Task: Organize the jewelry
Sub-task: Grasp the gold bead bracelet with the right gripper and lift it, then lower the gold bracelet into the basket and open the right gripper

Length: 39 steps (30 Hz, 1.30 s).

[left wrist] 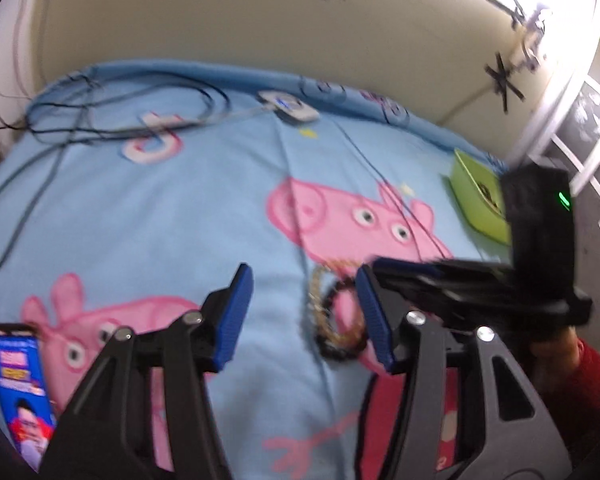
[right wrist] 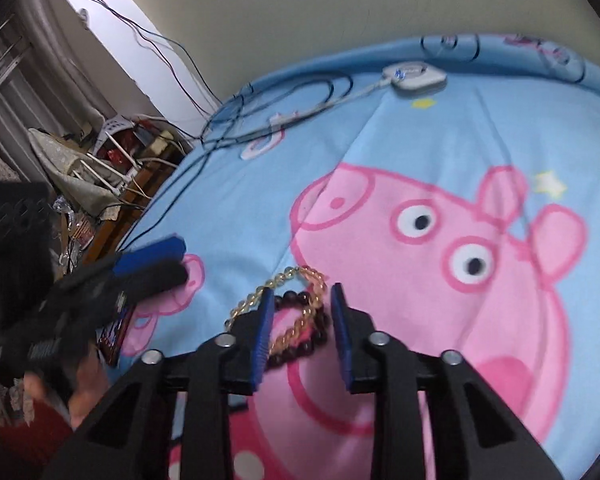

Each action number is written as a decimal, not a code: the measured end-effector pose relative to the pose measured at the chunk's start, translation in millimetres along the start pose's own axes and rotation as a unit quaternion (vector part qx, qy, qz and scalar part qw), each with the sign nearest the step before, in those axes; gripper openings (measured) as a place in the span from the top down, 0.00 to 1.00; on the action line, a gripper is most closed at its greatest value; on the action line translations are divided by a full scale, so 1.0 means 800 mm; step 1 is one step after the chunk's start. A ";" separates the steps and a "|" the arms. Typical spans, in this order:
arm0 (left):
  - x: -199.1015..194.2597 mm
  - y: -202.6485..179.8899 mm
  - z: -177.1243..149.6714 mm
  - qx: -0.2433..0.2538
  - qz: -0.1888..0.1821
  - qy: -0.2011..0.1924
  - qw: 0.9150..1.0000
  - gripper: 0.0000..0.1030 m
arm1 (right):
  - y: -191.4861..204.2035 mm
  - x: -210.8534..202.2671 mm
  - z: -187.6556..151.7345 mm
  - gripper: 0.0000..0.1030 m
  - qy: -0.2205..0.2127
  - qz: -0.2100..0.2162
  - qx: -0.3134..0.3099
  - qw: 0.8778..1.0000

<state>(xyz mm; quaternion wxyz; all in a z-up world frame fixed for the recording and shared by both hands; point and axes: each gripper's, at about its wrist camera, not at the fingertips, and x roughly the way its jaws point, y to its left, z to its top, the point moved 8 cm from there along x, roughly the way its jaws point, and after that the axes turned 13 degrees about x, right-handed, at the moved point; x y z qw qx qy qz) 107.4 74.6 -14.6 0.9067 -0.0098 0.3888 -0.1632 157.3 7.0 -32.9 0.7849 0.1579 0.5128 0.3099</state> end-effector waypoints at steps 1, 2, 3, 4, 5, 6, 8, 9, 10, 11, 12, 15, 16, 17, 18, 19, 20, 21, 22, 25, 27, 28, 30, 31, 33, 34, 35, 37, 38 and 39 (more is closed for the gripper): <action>0.007 -0.004 -0.006 0.005 -0.002 0.013 1.000 0.50 | -0.001 0.009 0.001 1.00 0.004 -0.003 0.003 1.000; 0.013 -0.008 -0.009 0.007 -0.004 0.021 1.000 0.50 | -0.003 0.013 0.002 1.00 0.004 -0.003 0.008 1.000; 0.021 -0.011 -0.014 0.008 -0.009 0.034 0.999 0.50 | -0.004 0.012 0.002 1.00 0.000 0.002 0.013 1.000; 0.028 -0.015 -0.017 0.008 -0.015 0.041 0.999 0.52 | -0.005 0.010 0.004 1.00 -0.006 0.005 0.020 1.000; 0.036 -0.021 -0.022 0.014 -0.023 0.050 0.998 0.62 | -0.005 0.007 0.004 1.00 -0.010 0.005 0.021 1.000; 0.041 -0.024 -0.024 0.018 -0.023 0.058 0.998 0.70 | -0.005 0.004 0.004 1.00 -0.016 0.007 0.021 1.000; 0.052 -0.029 -0.025 0.025 -0.015 0.066 0.997 0.85 | -0.004 0.000 0.004 1.00 -0.022 0.016 0.018 0.999; 0.052 -0.029 -0.025 0.024 -0.015 0.066 0.997 0.87 | -0.002 -0.005 0.004 1.00 -0.029 0.018 0.013 0.999; 0.054 -0.029 -0.020 0.020 -0.015 0.067 0.997 0.92 | 0.001 -0.011 0.004 1.00 -0.039 0.018 0.005 0.999; 0.052 -0.028 -0.017 0.018 -0.017 0.064 0.998 0.92 | 0.002 -0.018 0.005 1.00 -0.046 0.019 -0.001 0.999; 0.050 -0.029 -0.011 0.016 -0.021 0.059 0.998 0.92 | 0.005 -0.027 0.007 1.00 -0.058 0.020 -0.006 0.998; 0.046 -0.037 0.008 0.028 -0.019 0.047 0.998 0.92 | 0.008 -0.058 0.016 1.00 -0.095 0.029 -0.011 0.995; 0.045 -0.044 0.017 0.034 -0.021 0.043 0.998 0.92 | 0.006 -0.069 0.020 1.00 -0.108 0.030 -0.010 0.994; 0.046 -0.051 0.025 0.040 -0.024 0.041 0.998 0.92 | 0.004 -0.076 0.023 1.00 -0.116 0.032 -0.007 0.993; 0.047 -0.057 0.033 0.044 -0.027 0.039 0.998 0.92 | -0.002 -0.086 0.026 1.00 -0.124 0.034 -0.001 0.992; 0.049 -0.065 0.042 0.051 -0.030 0.037 0.998 0.92 | -0.010 -0.098 0.029 1.00 -0.135 0.035 0.006 0.990; 0.053 -0.077 0.053 0.059 -0.035 0.035 0.997 0.92 | -0.017 -0.108 0.032 1.00 -0.143 0.033 0.010 0.989; 0.056 -0.088 0.063 0.067 -0.041 0.034 0.996 0.92 | -0.025 -0.117 0.034 1.00 -0.151 0.031 0.016 0.988; 0.062 -0.105 0.077 0.078 -0.049 0.031 0.995 0.92 | -0.038 -0.129 0.036 1.00 -0.161 0.028 0.024 0.986; 0.077 -0.158 0.116 0.110 -0.076 0.022 0.991 0.92 | -0.075 -0.165 0.046 1.00 -0.190 0.013 0.050 0.980; 0.089 -0.194 0.141 0.135 -0.090 0.015 0.987 0.92 | -0.102 -0.195 0.052 1.00 -0.215 0.000 0.067 0.974; 0.095 -0.213 0.153 0.147 -0.097 0.013 0.984 0.92 | -0.121 -0.214 0.055 1.00 -0.231 -0.006 0.081 0.970; 0.115 -0.259 0.179 0.171 -0.116 0.011 0.978 0.92 | -0.153 -0.246 0.059 1.00 -0.255 -0.011 0.103 0.961; 0.126 -0.278 0.189 0.180 -0.126 0.012 0.976 0.92 | -0.173 -0.266 0.061 1.00 -0.267 -0.016 0.115 0.957; 0.140 -0.306 0.203 0.191 -0.136 0.013 0.972 0.92 | -0.202 -0.293 0.065 1.00 -0.281 -0.026 0.130 0.950; 0.148 -0.322 0.212 0.196 -0.142 0.014 0.970 0.92 | -0.216 -0.307 0.068 1.00 -0.289 -0.033 0.136 0.947; 0.152 -0.330 0.216 0.199 -0.147 0.013 0.969 0.92 | -0.224 -0.316 0.070 1.00 -0.294 -0.037 0.139 0.945; 0.162 -0.349 0.223 0.208 -0.154 0.012 0.966 0.92 | -0.243 -0.336 0.075 1.00 -0.300 -0.044 0.146 0.942; 0.167 -0.356 0.225 0.211 -0.152 0.013 0.966 0.92 | -0.249 -0.341 0.077 1.00 -0.302 -0.044 0.149 0.941; 0.171 -0.364 0.225 0.214 -0.155 0.014 0.964 0.92 | -0.255 -0.346 0.080 1.00 -0.303 -0.046 0.151 0.940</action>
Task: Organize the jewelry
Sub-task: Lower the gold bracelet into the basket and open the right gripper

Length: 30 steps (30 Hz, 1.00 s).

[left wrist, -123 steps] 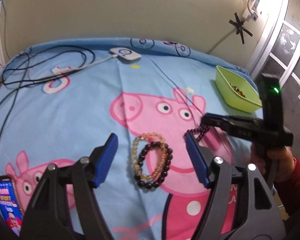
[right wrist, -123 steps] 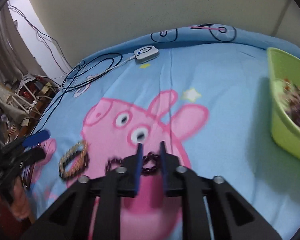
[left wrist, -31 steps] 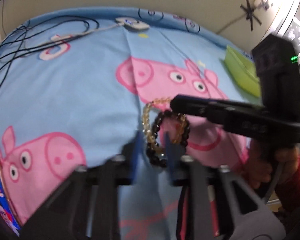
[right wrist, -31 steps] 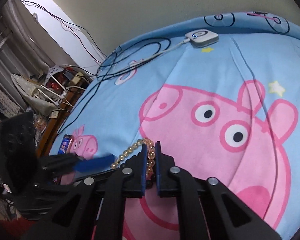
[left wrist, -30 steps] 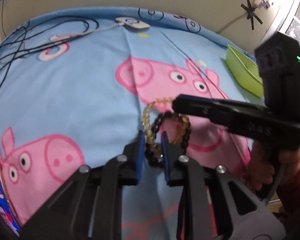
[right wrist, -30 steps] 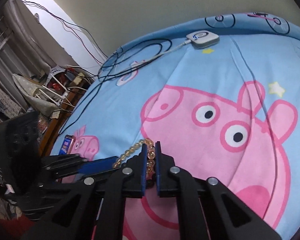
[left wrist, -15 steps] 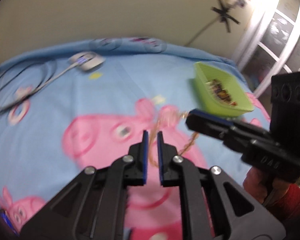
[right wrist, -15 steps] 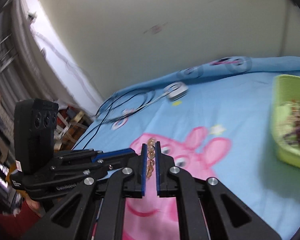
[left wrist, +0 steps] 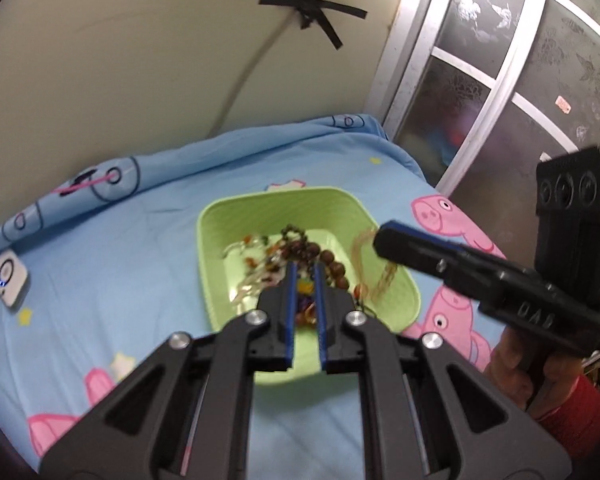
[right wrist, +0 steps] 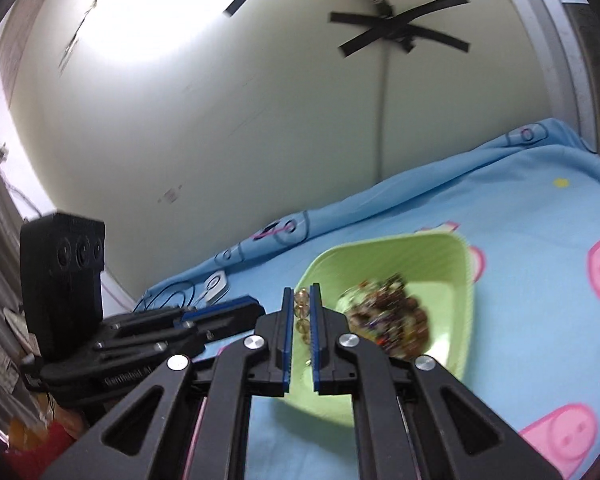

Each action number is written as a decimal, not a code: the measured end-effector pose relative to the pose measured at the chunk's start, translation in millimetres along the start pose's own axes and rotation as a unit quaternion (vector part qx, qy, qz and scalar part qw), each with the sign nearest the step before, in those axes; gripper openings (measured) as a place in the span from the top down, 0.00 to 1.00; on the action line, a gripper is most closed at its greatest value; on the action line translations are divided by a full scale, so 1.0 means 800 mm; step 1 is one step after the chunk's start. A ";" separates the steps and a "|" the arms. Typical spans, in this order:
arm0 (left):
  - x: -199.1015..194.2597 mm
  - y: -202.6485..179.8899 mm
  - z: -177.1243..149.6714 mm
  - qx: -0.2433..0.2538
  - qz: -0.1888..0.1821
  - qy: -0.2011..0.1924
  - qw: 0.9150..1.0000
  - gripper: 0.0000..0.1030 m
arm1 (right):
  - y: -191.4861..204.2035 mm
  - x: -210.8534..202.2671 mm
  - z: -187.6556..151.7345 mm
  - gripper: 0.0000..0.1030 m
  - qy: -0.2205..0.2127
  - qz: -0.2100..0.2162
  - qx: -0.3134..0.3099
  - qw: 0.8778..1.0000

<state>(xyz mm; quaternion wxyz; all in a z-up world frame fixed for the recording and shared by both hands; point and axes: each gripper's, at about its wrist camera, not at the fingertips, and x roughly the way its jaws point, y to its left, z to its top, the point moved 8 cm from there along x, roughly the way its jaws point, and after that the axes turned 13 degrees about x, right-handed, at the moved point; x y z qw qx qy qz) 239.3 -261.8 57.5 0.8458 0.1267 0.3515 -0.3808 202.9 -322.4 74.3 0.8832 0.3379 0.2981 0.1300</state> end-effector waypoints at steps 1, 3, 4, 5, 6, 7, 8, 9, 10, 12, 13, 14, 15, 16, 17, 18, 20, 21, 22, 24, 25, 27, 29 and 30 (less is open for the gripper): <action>0.005 -0.004 0.002 0.002 -0.004 0.002 1.000 0.92 | -0.003 -0.001 0.005 1.00 -0.001 -0.002 0.001 1.000; 0.013 -0.009 0.007 0.004 -0.007 0.003 1.000 0.92 | -0.004 0.000 0.013 1.00 -0.003 -0.001 0.003 1.000; 0.017 -0.011 0.008 0.005 -0.007 0.003 1.000 0.92 | -0.003 0.000 0.015 1.00 -0.004 -0.001 0.001 1.000; 0.020 -0.012 0.010 0.005 -0.007 0.004 1.000 0.92 | -0.002 0.000 0.016 1.00 -0.004 0.000 0.000 1.000; 0.023 -0.012 0.009 0.005 -0.007 0.004 1.000 0.92 | 0.000 0.000 0.017 1.00 -0.002 0.004 -0.001 1.000; 0.025 -0.011 0.009 0.004 -0.007 0.005 1.000 0.92 | 0.003 0.000 0.016 1.00 0.001 0.010 0.000 1.000; 0.025 -0.010 0.008 0.003 -0.006 0.006 1.000 0.91 | 0.007 0.000 0.017 1.00 0.003 0.015 0.000 1.000; 0.026 -0.009 0.007 0.003 -0.004 0.006 1.000 0.88 | 0.011 -0.001 0.016 1.00 0.004 0.020 -0.002 1.000; 0.026 -0.005 0.006 -0.001 -0.001 0.004 1.000 0.75 | 0.017 -0.002 0.015 1.00 0.005 0.025 -0.005 1.000; 0.021 -0.001 0.004 -0.010 -0.001 -0.009 1.000 0.56 | 0.030 -0.004 0.014 1.00 0.007 0.032 -0.013 0.999; 0.019 0.000 0.004 -0.011 -0.002 -0.014 1.000 0.55 | 0.037 -0.005 0.013 1.00 0.008 0.036 -0.018 0.999; 0.016 0.000 0.003 -0.011 -0.004 -0.019 1.000 0.55 | 0.042 -0.006 0.012 1.00 0.008 0.037 -0.022 0.999; 0.014 0.001 0.002 -0.012 -0.005 -0.022 1.000 0.55 | 0.048 -0.007 0.011 1.00 0.009 0.039 -0.026 0.999; 0.012 0.001 0.003 -0.013 -0.007 -0.025 1.000 0.55 | 0.053 -0.007 0.010 1.00 0.010 0.040 -0.030 0.999; 0.010 0.002 0.002 -0.015 -0.009 -0.028 0.999 0.55 | 0.056 -0.006 0.010 1.00 0.011 0.041 -0.032 0.999; 0.007 0.002 0.003 -0.016 -0.011 -0.031 0.999 0.55 | 0.061 -0.006 0.010 1.00 0.012 0.042 -0.035 0.998; 0.001 0.004 0.004 -0.016 -0.011 -0.039 0.999 0.55 | 0.070 -0.008 0.008 1.00 0.012 0.044 -0.041 0.998; -0.001 0.004 0.004 -0.017 -0.011 -0.043 0.999 0.55 | 0.074 -0.010 0.008 1.00 0.012 0.046 -0.043 0.998; -0.005 0.005 0.004 -0.017 -0.012 -0.048 0.999 0.55 | 0.079 -0.011 0.007 1.00 0.012 0.048 -0.046 0.998; -0.010 0.006 0.003 -0.018 -0.013 -0.052 0.998 0.57 | 0.088 -0.017 0.005 1.00 0.007 0.051 -0.053 0.997; -0.012 0.007 0.002 -0.018 -0.015 -0.053 0.998 0.74 | 0.092 -0.020 0.005 1.00 0.001 0.050 -0.058 0.997; -0.011 0.006 0.000 -0.019 -0.025 -0.046 0.998 0.97 | 0.093 -0.024 0.006 1.00 -0.008 0.046 -0.061 0.997; -0.011 0.008 0.000 -0.017 -0.021 -0.045 0.999 0.98 | 0.088 -0.026 0.008 1.00 -0.011 0.049 -0.053 0.997; -0.010 0.009 0.000 -0.015 -0.021 -0.044 0.999 0.98 | 0.086 -0.026 0.008 1.00 -0.012 0.050 -0.050 0.997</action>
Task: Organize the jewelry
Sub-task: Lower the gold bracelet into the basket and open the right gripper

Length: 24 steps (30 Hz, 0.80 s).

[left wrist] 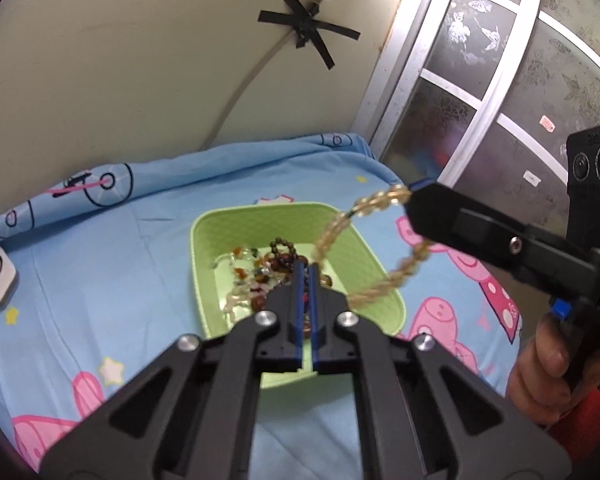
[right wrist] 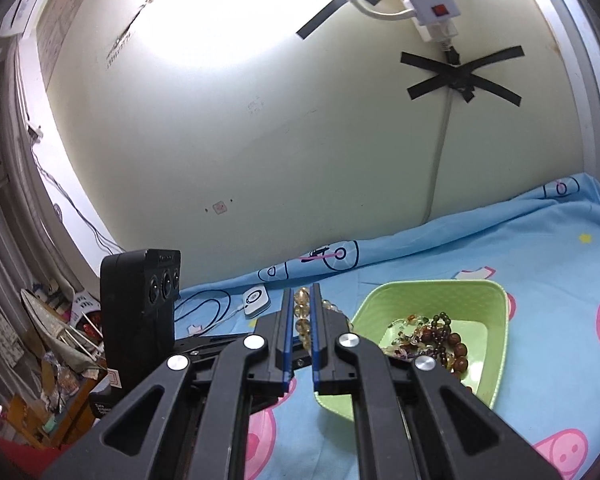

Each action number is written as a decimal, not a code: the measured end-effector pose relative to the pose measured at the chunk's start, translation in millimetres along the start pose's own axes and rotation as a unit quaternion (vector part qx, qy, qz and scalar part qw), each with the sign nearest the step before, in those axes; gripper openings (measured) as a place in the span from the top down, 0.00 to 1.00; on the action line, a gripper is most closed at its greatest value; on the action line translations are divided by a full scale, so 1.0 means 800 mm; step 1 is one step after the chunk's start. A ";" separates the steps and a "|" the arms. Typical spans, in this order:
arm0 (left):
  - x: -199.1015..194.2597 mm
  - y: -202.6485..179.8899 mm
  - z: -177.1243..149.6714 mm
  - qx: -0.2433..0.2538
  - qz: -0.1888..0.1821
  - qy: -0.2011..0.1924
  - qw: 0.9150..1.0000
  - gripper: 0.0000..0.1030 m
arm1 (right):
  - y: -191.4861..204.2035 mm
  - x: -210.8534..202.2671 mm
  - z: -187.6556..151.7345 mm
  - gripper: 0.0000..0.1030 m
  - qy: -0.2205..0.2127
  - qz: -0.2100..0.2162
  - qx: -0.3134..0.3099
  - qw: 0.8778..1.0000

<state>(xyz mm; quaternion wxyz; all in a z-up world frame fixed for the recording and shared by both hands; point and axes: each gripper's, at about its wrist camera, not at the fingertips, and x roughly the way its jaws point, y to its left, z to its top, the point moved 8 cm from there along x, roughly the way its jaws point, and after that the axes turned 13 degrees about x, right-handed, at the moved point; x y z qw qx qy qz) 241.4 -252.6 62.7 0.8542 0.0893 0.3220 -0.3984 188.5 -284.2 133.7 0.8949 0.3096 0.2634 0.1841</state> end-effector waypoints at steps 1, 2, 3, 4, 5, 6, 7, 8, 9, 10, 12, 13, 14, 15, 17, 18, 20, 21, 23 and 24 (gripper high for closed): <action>0.001 0.000 0.000 -0.001 -0.002 0.000 1.000 0.98 | -0.005 -0.001 0.000 1.00 0.000 -0.001 0.005 1.000; 0.001 -0.001 0.001 -0.003 -0.009 -0.001 1.000 0.98 | -0.008 -0.001 0.000 1.00 0.000 -0.001 0.009 1.000; 0.001 -0.002 0.001 -0.005 -0.016 -0.002 1.000 0.98 | -0.012 -0.002 0.000 1.00 0.001 -0.003 0.011 1.000; 0.001 -0.004 0.002 -0.007 -0.020 -0.004 1.000 0.98 | -0.016 -0.002 0.000 1.00 0.003 -0.005 0.012 1.000; 0.001 -0.007 0.003 -0.007 -0.023 -0.008 1.000 0.98 | -0.017 -0.003 0.001 1.00 0.004 -0.007 0.012 1.000; 0.001 -0.009 0.003 -0.005 -0.024 -0.010 1.000 0.97 | -0.019 -0.003 0.001 1.00 0.007 -0.008 0.012 1.000; 0.003 -0.011 0.003 -0.001 -0.021 -0.010 1.000 0.92 | -0.019 -0.003 0.001 1.00 0.009 -0.007 0.012 1.000; 0.004 -0.012 0.004 0.000 -0.018 -0.009 1.000 0.77 | -0.019 -0.004 0.002 1.00 0.010 -0.006 0.012 1.000; 0.005 -0.012 0.004 0.001 -0.017 -0.010 1.000 0.69 | -0.018 -0.005 0.002 1.00 0.010 -0.006 0.010 1.000; 0.005 -0.013 0.004 0.001 -0.016 -0.015 1.000 0.57 | -0.018 -0.007 0.001 1.00 0.009 -0.005 0.006 1.000; 0.003 -0.013 0.006 0.003 -0.018 -0.020 1.000 0.56 | -0.016 -0.009 0.001 1.00 0.009 -0.006 0.003 1.000; 0.002 -0.014 0.007 0.004 -0.020 -0.021 1.000 0.56 | -0.016 -0.009 0.000 1.00 0.010 -0.006 0.003 1.000; 0.000 -0.015 0.008 0.005 -0.020 -0.024 0.999 0.56 | -0.015 -0.009 0.000 1.00 0.012 -0.006 0.002 1.000; -0.001 -0.015 0.009 0.007 -0.020 -0.026 0.999 0.56 | -0.014 -0.009 -0.001 1.00 0.014 -0.005 0.001 1.000; -0.004 -0.017 0.010 0.010 -0.021 -0.031 0.999 0.56 | -0.010 -0.010 -0.004 1.00 0.017 -0.003 -0.002 1.000; -0.007 -0.018 0.011 0.012 -0.022 -0.034 0.999 0.56 | -0.008 -0.010 -0.005 1.00 0.019 0.000 -0.004 1.000; -0.012 -0.023 0.012 0.018 -0.027 -0.042 0.999 0.56 | 0.000 -0.015 -0.007 1.00 0.021 0.007 -0.010 1.000; -0.016 -0.027 0.012 0.023 -0.031 -0.048 0.998 0.56 | 0.004 -0.018 -0.008 1.00 0.020 0.010 -0.014 1.000; -0.023 -0.036 0.014 0.035 -0.036 -0.057 0.997 0.71 | 0.010 -0.025 -0.007 1.00 0.020 0.020 -0.016 0.999; -0.026 -0.041 0.015 0.041 -0.038 -0.060 0.997 0.74 | 0.013 -0.029 -0.007 1.00 0.020 0.027 -0.014 0.999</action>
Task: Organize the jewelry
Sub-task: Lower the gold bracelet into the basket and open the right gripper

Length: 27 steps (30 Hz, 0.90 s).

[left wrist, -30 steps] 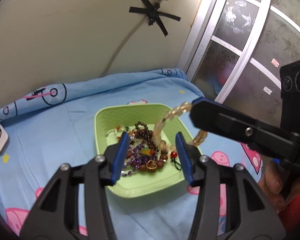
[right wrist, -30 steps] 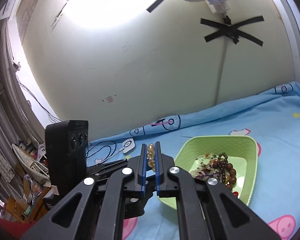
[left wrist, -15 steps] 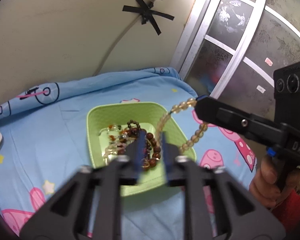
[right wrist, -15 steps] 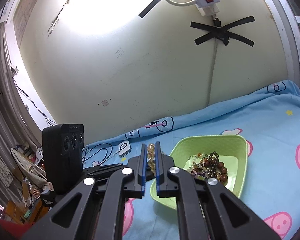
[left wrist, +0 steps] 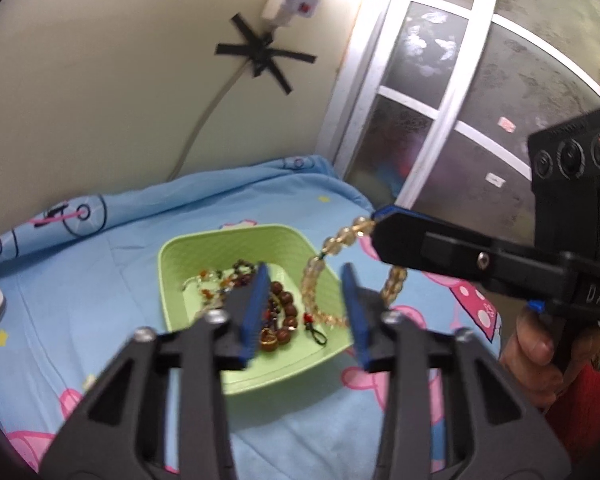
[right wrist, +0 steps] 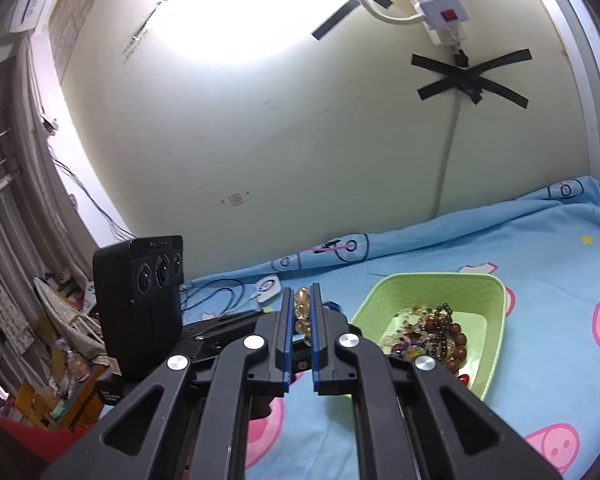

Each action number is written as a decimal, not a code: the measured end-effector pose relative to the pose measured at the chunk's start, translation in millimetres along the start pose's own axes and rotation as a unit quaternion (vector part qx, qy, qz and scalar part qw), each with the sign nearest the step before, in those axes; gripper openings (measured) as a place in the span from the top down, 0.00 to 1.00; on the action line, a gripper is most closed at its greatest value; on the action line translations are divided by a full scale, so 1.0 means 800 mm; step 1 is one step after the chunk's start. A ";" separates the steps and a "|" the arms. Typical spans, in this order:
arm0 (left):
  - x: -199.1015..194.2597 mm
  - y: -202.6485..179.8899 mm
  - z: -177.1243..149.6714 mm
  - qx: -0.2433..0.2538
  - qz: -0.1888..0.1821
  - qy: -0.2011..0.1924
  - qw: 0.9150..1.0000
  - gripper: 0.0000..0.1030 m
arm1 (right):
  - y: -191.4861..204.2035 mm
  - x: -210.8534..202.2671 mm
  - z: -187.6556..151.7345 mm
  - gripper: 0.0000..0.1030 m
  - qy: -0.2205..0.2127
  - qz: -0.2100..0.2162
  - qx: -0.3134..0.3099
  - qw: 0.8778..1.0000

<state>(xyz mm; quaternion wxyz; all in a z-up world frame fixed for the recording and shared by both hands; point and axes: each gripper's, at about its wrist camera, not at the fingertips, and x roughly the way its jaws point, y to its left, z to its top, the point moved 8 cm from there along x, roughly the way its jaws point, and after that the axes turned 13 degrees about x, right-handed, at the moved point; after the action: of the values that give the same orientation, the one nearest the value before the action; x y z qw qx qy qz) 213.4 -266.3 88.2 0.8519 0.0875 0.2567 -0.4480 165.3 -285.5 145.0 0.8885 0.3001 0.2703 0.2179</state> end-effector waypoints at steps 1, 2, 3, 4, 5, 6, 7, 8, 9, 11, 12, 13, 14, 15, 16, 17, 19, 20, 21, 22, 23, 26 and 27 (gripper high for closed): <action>-0.001 -0.002 0.002 0.003 -0.001 -0.002 1.000 0.75 | 0.002 -0.003 0.000 1.00 0.000 0.004 0.002 1.000; -0.004 -0.005 0.003 0.005 -0.002 -0.006 1.000 0.75 | 0.005 -0.007 0.001 1.00 0.000 0.012 0.004 1.000; -0.006 -0.006 0.004 0.006 -0.004 -0.008 1.000 0.75 | 0.006 -0.011 0.002 1.00 -0.002 0.014 0.006 1.000; -0.007 -0.008 0.005 0.006 -0.007 -0.010 1.000 0.80 | 0.007 -0.015 0.003 1.00 -0.005 0.016 0.006 1.000; -0.008 -0.010 0.006 0.008 -0.011 -0.011 1.000 0.88 | 0.007 -0.018 0.004 1.00 -0.008 0.016 0.005 1.000; -0.009 -0.011 0.007 0.010 -0.011 -0.011 1.000 0.90 | 0.007 -0.021 0.006 1.00 -0.011 0.016 0.003 1.000; -0.010 -0.012 0.007 0.012 -0.008 -0.011 1.000 0.92 | 0.006 -0.024 0.007 1.00 -0.014 0.015 0.003 1.000; -0.010 -0.011 0.006 0.011 -0.008 -0.011 1.000 0.93 | 0.003 -0.026 0.009 1.00 -0.019 0.011 0.003 1.000; -0.010 -0.011 0.006 0.011 -0.007 -0.010 1.000 0.93 | -0.002 -0.026 0.010 1.00 -0.023 0.004 0.003 1.000; -0.011 -0.007 0.004 0.012 -0.002 -0.007 1.000 0.93 | -0.015 -0.024 0.010 1.00 -0.026 -0.007 0.012 1.000; -0.011 -0.005 0.002 0.013 0.000 -0.004 1.000 0.93 | -0.024 -0.021 0.010 1.00 -0.025 -0.011 0.020 0.999; -0.009 -0.003 0.000 0.012 0.001 0.000 1.000 0.93 | -0.037 -0.015 0.008 1.00 -0.021 -0.017 0.031 0.999; -0.008 0.000 -0.002 0.011 0.000 0.004 1.000 0.93 | -0.046 -0.010 0.005 1.00 -0.018 -0.021 0.036 0.999; -0.004 0.002 -0.005 0.011 0.000 0.011 1.000 0.93 | -0.055 -0.004 0.002 1.00 -0.013 -0.027 0.042 0.999; 0.004 0.005 -0.010 0.011 0.005 0.027 1.000 0.93 | -0.066 0.004 -0.005 1.00 -0.007 -0.035 0.047 0.998; 0.011 0.008 -0.014 0.012 0.009 0.040 0.999 0.93 | -0.073 0.009 -0.009 1.00 -0.003 -0.040 0.049 0.998; 0.034 0.013 -0.027 0.008 0.011 0.070 0.997 0.93 | -0.089 0.019 -0.019 1.00 0.001 -0.055 0.055 0.997; 0.043 0.014 -0.033 0.005 0.009 0.082 0.997 0.93 | -0.099 0.024 -0.024 1.00 0.002 -0.064 0.060 0.996; 0.055 0.016 -0.040 0.002 0.007 0.096 0.995 0.93 | -0.109 0.027 -0.028 1.00 0.003 -0.071 0.065 0.995; 0.066 0.018 -0.046 0.000 0.008 0.107 0.994 0.93 | -0.118 0.029 -0.032 1.00 0.004 -0.076 0.071 0.995; 0.073 0.019 -0.050 0.000 0.007 0.113 0.994 0.93 | -0.129 0.031 -0.037 1.00 0.007 -0.079 0.082 0.993; 0.095 0.016 -0.062 0.002 0.002 0.139 0.990 0.93 | -0.151 0.034 -0.048 1.00 0.014 -0.099 0.090 0.991; 0.101 0.017 -0.066 0.003 0.006 0.148 0.989 0.93 | -0.157 0.036 -0.051 1.00 0.018 -0.105 0.089 0.990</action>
<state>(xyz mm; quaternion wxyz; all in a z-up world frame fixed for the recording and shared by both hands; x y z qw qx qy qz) 242.9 -296.7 0.0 0.8068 0.1569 0.3784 -0.4257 190.3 -343.7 25.8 0.8714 0.3438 0.3343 0.1034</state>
